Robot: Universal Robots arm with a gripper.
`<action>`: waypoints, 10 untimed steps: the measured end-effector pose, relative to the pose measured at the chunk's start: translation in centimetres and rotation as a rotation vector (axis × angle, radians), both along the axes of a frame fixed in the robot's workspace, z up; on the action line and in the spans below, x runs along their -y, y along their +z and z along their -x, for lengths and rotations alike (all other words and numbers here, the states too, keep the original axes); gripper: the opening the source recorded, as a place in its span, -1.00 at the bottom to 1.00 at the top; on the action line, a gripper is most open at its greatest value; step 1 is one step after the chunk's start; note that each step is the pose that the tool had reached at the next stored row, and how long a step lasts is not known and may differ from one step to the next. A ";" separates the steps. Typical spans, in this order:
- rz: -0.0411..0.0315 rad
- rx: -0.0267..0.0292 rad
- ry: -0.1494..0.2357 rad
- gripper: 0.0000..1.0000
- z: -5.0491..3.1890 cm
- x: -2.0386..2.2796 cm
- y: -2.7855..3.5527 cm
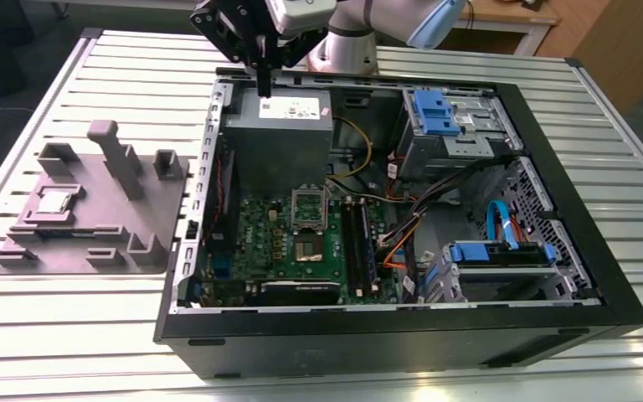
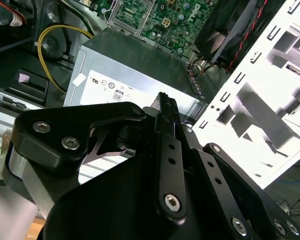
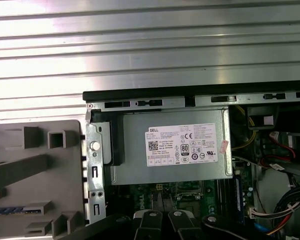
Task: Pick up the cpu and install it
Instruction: 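Reach for the cpu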
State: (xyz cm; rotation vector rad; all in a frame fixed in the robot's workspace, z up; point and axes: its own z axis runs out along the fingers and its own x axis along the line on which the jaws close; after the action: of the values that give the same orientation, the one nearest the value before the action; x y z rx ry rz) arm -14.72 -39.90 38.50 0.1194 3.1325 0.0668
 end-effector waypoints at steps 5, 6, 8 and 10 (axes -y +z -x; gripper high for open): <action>0.0000 0.0000 0.000 -0.80 0.15 0.00 0.00; -0.0001 0.0000 0.000 -0.80 0.17 0.00 0.00; 0.0000 0.0000 0.000 -0.80 0.22 0.00 0.00; -0.0001 0.0000 0.000 -0.80 0.28 0.00 0.00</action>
State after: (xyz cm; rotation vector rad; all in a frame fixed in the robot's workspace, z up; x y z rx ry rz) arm -14.99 -39.90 38.50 0.1194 3.1325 0.0670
